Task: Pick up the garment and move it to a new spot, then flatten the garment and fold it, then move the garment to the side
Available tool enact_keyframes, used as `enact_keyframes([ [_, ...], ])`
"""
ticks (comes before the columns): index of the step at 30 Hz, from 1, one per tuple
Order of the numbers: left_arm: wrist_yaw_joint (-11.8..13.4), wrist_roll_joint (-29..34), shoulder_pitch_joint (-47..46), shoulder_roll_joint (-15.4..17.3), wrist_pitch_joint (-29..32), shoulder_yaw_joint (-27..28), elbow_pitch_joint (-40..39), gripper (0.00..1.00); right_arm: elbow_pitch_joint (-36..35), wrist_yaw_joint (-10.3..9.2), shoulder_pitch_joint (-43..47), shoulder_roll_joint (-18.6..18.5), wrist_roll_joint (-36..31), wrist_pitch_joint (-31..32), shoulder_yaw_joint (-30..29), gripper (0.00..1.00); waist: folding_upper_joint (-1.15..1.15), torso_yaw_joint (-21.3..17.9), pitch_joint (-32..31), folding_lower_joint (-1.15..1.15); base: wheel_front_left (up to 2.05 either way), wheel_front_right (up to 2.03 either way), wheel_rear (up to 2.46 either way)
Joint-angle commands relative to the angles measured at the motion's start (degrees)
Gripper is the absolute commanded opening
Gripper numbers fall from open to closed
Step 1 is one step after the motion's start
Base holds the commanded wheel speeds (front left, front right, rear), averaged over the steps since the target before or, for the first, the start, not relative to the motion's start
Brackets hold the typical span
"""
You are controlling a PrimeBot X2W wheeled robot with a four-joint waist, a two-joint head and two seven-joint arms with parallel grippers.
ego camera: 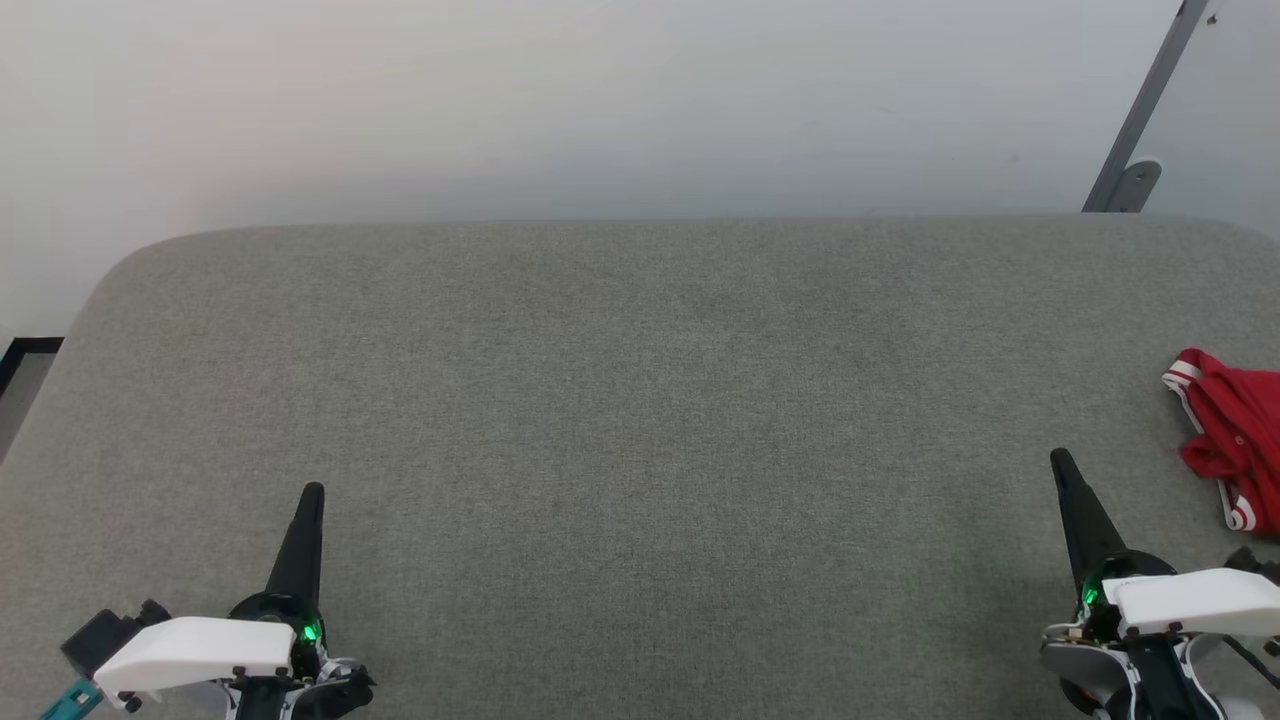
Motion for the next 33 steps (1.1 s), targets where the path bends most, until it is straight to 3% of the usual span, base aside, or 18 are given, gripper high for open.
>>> enact_keyframes([
  [1, 0.02, -1.46, -1.25, 0.13, 0.48, 0.33, 0.06, 0.0, 0.04, 0.02, -1.04, 0.17, 1.37, 0.5, -0.25, 0.0, 0.0, -0.05, 0.04, 0.0, 0.0, 0.0, 0.0],
  [33, 0.02, -10.57, -3.34, -0.95, 3.44, 1.41, 1.13, 0.0, 0.71, 0.02, -1.84, 1.65, 10.17, 2.6, -0.66, 0.0, 0.0, -0.7, 0.55, 0.0, 0.0, 0.0, 0.0],
])
